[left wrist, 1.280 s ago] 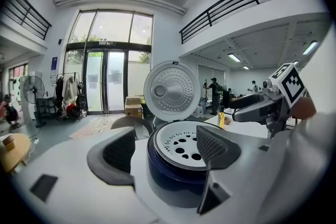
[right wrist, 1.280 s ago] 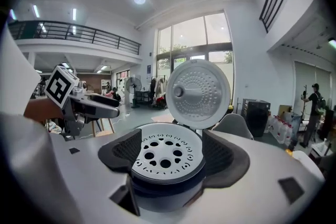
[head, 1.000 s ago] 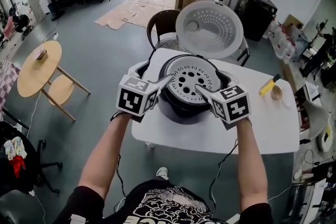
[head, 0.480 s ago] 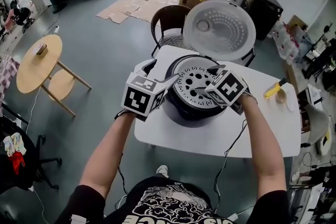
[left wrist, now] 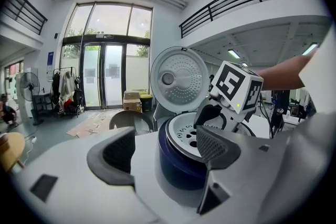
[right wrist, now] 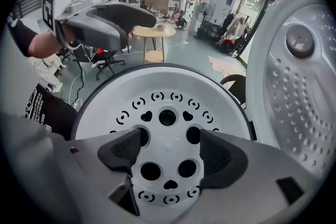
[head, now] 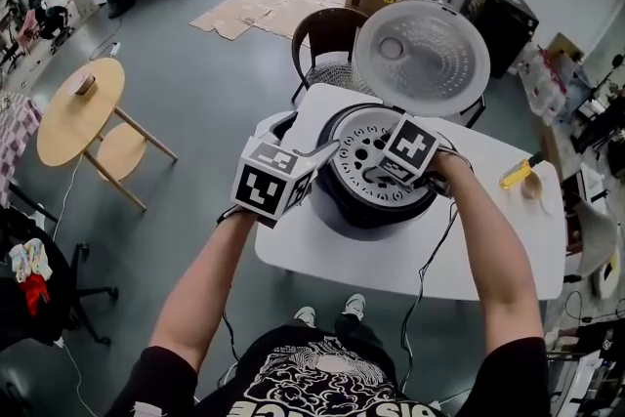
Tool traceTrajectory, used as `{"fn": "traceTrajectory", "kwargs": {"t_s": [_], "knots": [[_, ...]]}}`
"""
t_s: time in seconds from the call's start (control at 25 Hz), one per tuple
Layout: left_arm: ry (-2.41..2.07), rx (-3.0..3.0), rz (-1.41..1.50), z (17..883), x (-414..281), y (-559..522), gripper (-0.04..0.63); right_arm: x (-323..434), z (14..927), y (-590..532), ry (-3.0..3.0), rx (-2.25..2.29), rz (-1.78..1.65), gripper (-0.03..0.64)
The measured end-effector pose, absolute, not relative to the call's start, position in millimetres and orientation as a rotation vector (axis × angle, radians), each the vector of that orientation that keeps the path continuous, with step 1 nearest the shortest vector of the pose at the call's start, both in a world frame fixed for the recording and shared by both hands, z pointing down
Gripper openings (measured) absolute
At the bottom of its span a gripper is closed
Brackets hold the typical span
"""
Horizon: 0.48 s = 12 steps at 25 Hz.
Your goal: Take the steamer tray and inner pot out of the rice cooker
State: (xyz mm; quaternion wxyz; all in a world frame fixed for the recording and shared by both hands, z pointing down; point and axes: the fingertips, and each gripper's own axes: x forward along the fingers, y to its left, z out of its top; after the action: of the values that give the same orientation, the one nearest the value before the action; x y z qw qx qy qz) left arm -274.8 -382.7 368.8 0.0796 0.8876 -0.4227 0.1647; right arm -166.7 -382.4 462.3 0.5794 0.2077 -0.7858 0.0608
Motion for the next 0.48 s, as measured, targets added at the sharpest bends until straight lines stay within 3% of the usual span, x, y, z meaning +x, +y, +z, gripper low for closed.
{"fn": "traceTrajectory", "kwargs": {"t_s": [0.28, 0.48], "knots": [[-1.303, 2.636, 0.523, 374, -277, -382, 0.357, -168, 476, -384, -1.770, 0.375, 0.200, 0.367], [-1.356, 2.611, 0.509, 371, -273, -381, 0.357, -167, 487, -378, -1.725, 0.300, 0.249, 0.310]]}}
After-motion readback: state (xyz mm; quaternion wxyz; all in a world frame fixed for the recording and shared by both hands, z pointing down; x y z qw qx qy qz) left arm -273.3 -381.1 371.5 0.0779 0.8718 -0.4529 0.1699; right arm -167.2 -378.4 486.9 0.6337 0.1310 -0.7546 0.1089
